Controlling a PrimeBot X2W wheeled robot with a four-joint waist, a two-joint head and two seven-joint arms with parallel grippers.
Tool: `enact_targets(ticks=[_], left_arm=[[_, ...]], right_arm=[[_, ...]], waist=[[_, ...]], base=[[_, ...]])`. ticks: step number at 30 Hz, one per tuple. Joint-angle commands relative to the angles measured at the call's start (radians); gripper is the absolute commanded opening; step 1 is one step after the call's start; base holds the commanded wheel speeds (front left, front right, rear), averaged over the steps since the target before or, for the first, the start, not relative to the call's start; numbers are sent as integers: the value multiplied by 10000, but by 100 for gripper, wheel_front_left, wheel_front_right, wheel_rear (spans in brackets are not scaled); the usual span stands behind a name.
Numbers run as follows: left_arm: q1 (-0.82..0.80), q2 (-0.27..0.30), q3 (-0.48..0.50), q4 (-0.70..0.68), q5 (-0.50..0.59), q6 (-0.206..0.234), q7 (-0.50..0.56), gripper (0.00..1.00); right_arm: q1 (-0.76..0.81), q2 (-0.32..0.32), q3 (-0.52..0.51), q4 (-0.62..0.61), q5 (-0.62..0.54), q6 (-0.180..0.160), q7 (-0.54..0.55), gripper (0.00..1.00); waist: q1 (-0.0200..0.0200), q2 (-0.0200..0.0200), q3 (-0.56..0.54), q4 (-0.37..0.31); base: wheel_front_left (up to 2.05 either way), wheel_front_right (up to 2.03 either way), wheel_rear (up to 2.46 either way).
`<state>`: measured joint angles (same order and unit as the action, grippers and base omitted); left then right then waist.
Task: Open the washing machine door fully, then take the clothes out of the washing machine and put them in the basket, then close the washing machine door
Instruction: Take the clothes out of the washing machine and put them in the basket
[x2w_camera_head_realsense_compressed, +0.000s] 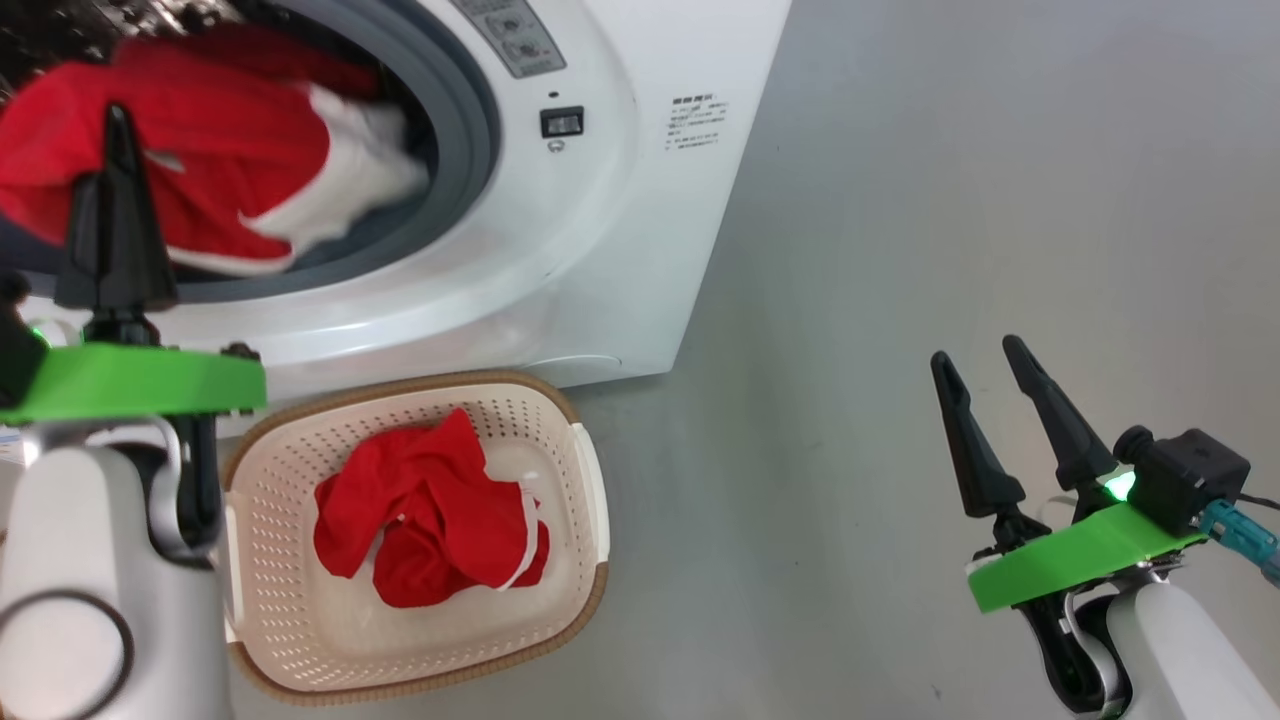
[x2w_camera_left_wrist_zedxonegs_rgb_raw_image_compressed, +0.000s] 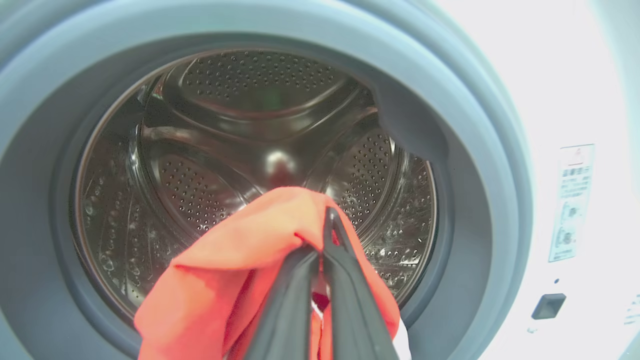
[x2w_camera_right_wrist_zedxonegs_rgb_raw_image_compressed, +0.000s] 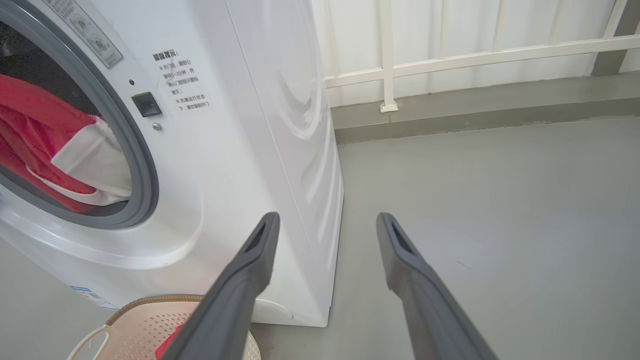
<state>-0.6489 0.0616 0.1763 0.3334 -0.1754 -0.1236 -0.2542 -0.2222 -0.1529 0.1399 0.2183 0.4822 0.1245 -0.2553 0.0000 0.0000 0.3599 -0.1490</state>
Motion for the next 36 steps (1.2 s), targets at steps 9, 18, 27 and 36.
enact_targets(ticks=[9, 18, 27, 36], left_arm=[[1370, 13, 150, -2316, 96, -49, -76, 0], [2332, -79, -215, -3469, 143, 38, -76, 0], [3130, -108, -769, -3611, -125, 307, -76, 0], [3656, -112, -1437, -2388, -288, 636, -76, 0]], right_arm=[[442, -199, 174, -188, -72, 62, -65, 100], [602, -259, 163, -243, -69, 62, -65, 100], [565, -270, 199, -284, -67, 62, -65, 100], [312, -222, 275, -330, -38, 62, -65, 100]], waist=[[0, 0, -402, 217], [0, 0, -468, 323], [0, 0, -321, 358], [0, 0, 207, 299]], base=[[0, 0, 0], [0, 0, 0], [0, 0, 0], [0, 0, 0]])
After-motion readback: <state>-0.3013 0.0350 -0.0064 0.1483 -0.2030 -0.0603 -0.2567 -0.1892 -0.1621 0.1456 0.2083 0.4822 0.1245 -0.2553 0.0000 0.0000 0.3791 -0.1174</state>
